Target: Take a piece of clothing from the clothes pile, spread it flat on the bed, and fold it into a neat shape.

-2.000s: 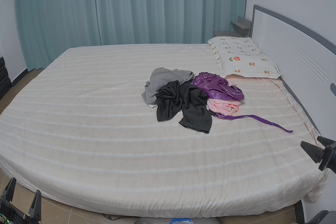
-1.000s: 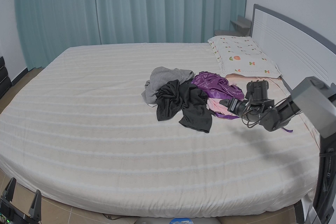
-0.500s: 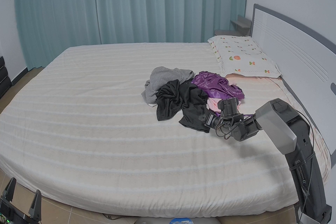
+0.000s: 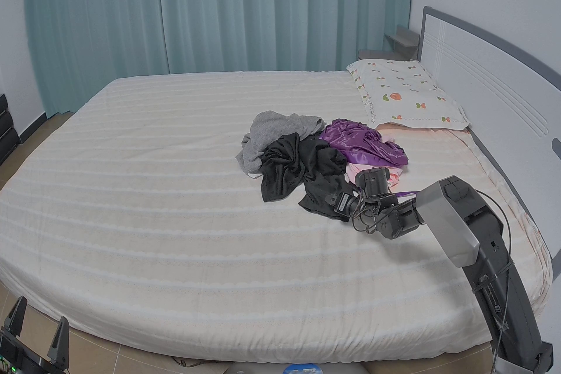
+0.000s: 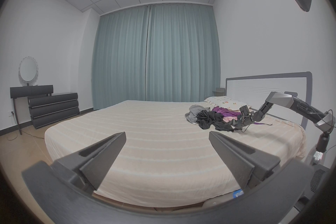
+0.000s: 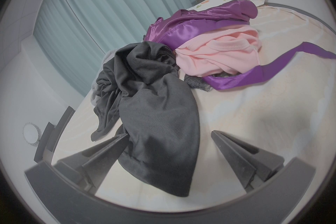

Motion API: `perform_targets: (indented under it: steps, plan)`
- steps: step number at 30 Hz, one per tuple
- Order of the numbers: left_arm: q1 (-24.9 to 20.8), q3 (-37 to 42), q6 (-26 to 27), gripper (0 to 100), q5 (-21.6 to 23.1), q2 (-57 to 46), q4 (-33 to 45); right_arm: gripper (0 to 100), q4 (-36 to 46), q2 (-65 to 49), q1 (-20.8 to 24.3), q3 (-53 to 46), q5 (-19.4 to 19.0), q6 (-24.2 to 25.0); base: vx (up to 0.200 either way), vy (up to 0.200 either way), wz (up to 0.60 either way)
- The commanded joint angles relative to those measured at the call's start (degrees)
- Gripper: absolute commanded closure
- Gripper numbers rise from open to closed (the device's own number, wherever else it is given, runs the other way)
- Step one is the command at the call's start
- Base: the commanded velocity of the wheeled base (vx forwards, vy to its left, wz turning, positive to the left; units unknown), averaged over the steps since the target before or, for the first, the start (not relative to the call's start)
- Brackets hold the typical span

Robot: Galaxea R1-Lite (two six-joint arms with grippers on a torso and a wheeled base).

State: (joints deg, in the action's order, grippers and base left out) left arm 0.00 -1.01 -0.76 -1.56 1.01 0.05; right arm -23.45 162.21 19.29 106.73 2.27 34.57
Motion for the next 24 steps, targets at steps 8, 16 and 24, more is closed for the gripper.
perform_targets:
  steps: [8, 16, 24]
  plan:
    - [0.0, 1.0, 0.0, 0, 0.0, -0.7, 0.0, 100, 3.1, 3.4, 0.3, 6.6, -0.2, 0.1, 0.000, 0.000, 0.00]
    - [0.0, 1.0, 0.0, 0, 0.0, -0.7, 0.0, 100, 2.9, -2.1, 0.4, 2.1, -0.1, 4.9, 0.000, 0.000, 0.00]
    - [0.0, 1.0, 0.0, 0, 0.0, -0.7, 0.0, 100, 0.5, -15.8, 0.7, -14.9, -4.1, 11.2, 0.000, 0.000, 0.00]
